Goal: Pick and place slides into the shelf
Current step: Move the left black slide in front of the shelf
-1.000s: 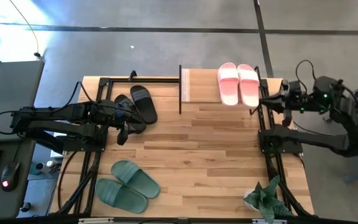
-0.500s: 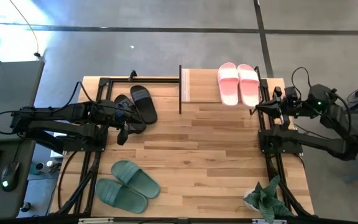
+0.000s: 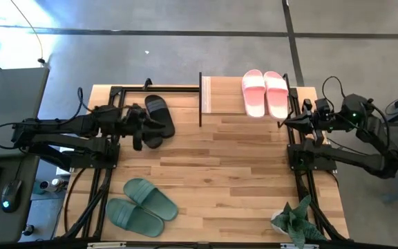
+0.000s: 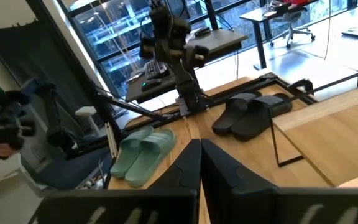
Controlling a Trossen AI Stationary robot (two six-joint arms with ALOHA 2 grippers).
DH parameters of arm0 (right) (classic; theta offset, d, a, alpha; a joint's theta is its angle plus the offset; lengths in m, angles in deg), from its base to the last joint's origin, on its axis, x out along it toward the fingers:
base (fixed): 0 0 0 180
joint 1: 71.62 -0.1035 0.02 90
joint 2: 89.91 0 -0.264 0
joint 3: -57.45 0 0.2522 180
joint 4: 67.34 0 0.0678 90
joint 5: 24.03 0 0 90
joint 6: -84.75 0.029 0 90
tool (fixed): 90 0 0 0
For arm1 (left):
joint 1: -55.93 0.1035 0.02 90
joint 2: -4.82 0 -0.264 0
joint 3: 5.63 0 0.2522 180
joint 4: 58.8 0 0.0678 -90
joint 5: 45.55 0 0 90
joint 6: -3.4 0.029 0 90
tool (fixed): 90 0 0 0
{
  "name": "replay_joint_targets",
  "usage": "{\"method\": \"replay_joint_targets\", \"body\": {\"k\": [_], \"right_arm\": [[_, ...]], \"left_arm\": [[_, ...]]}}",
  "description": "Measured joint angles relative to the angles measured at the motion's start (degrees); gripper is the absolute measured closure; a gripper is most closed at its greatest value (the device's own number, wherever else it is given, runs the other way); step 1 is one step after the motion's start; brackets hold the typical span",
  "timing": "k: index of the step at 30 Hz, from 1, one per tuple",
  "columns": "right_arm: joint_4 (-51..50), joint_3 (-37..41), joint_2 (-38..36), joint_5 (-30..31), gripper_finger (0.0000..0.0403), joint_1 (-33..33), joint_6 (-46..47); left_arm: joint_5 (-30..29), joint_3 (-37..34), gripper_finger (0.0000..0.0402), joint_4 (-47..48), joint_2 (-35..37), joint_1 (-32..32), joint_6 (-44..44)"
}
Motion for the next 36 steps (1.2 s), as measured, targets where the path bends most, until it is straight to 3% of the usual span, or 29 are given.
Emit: {"method": "replay_joint_targets", "body": {"k": [16, 22, 26, 31, 36], "right_arm": [[-0.04, 0.0, 0.0, 0.5, 0.0403, 0.0, -0.43], [-0.09, -0.02, 0.0, 0.51, 0.0403, 0.0, -0.43], [-0.11, -0.02, 0.0, 0.51, 0.0403, 0.0, -0.43], [-0.41, -0.02, 0.0, 0.5, 0.0403, 0.0, -0.23], [-0.63, -0.02, 0.0, 0.86, 0.0403, 0.02, -0.23]], "left_arm": [[-0.05, -0.04, 0.0224, -29.83, -0.06, -0.01, -3.34], [-0.3, 0.83, 0.0224, -34.56, 0.03, -0.02, 2.4], [-5.23, 8.78, 0.0224, -18.79, -0.4, -0.03, 9.08], [-21.3, 28.49, 0.0224, 20.49, -7.31, -0.03, 11.12], [-36.06, 48.06, 0.0225, 57.83, -20.34, 0.0, 4.26]]}}
